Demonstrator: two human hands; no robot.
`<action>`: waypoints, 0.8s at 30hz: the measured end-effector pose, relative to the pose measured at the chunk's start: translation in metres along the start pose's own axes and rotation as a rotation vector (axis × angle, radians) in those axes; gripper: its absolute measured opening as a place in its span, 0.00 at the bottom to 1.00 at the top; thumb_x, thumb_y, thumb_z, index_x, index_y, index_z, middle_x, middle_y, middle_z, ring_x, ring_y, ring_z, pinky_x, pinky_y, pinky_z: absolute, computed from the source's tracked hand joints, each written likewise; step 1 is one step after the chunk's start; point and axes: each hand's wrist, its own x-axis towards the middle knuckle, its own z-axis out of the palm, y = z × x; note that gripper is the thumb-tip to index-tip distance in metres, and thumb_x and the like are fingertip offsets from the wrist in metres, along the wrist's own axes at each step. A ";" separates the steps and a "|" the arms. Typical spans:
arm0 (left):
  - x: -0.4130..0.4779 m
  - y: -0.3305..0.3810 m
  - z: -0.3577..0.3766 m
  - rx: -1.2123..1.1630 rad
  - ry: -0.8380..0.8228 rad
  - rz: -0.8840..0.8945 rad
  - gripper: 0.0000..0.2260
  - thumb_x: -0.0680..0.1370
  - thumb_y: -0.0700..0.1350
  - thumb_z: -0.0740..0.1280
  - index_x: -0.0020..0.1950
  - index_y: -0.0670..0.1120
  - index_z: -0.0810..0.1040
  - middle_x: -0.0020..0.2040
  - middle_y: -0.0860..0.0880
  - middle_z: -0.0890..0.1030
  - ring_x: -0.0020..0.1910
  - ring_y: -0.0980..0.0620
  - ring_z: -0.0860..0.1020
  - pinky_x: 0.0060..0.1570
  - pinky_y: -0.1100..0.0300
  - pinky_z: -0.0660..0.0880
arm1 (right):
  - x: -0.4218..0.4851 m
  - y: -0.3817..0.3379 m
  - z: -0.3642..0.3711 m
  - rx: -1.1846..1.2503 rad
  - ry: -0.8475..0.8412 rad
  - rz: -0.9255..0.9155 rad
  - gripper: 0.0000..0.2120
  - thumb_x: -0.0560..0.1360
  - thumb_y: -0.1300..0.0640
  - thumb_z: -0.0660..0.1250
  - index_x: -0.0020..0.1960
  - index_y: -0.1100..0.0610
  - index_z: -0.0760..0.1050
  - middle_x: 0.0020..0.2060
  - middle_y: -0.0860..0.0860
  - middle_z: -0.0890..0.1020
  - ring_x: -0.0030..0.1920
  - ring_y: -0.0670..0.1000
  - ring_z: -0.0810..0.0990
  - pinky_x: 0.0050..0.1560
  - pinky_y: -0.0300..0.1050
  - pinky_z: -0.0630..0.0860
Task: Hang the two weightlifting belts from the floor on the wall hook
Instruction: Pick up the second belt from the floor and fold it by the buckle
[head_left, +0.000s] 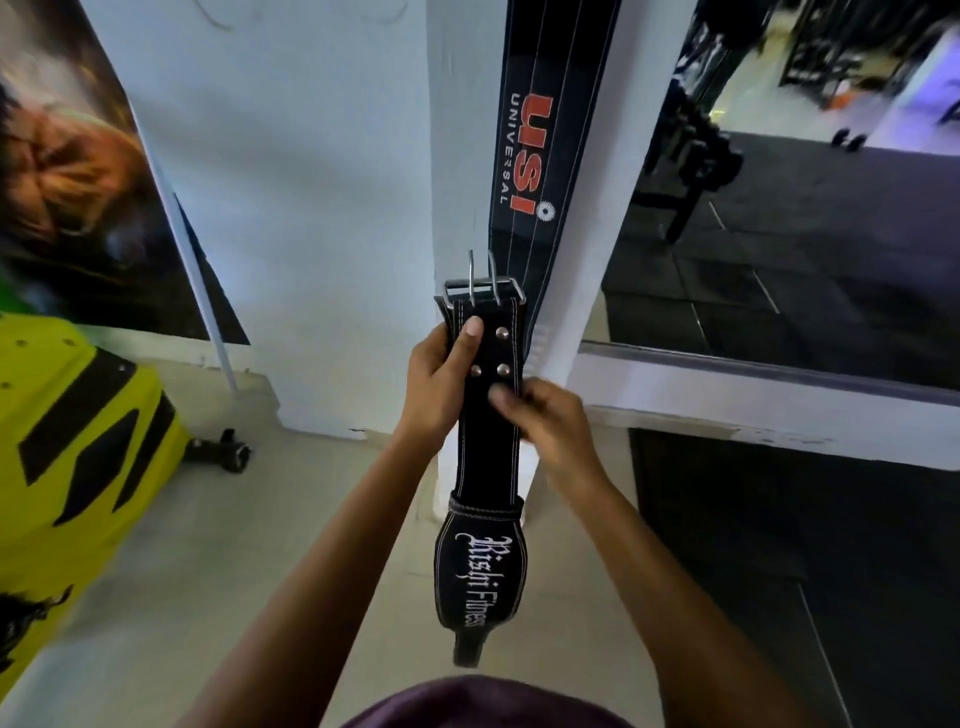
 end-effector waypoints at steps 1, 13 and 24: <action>-0.002 0.000 0.000 -0.001 -0.016 -0.005 0.12 0.81 0.46 0.61 0.50 0.39 0.79 0.43 0.46 0.83 0.42 0.53 0.80 0.45 0.56 0.77 | 0.008 -0.016 -0.001 0.048 0.027 -0.013 0.15 0.70 0.53 0.75 0.45 0.65 0.79 0.42 0.67 0.82 0.43 0.58 0.81 0.49 0.58 0.77; -0.013 0.019 -0.012 -0.008 0.019 0.076 0.09 0.81 0.46 0.61 0.49 0.45 0.79 0.43 0.48 0.83 0.42 0.57 0.81 0.42 0.63 0.77 | -0.016 0.010 0.004 -0.008 -0.223 0.094 0.11 0.68 0.66 0.76 0.49 0.58 0.81 0.46 0.56 0.86 0.47 0.53 0.84 0.52 0.50 0.80; -0.015 0.011 -0.029 0.001 -0.020 0.037 0.07 0.80 0.44 0.62 0.48 0.45 0.80 0.41 0.51 0.83 0.41 0.58 0.81 0.39 0.66 0.75 | 0.004 -0.023 0.017 0.112 -0.083 -0.008 0.03 0.74 0.62 0.71 0.46 0.60 0.80 0.40 0.55 0.85 0.43 0.54 0.84 0.47 0.51 0.82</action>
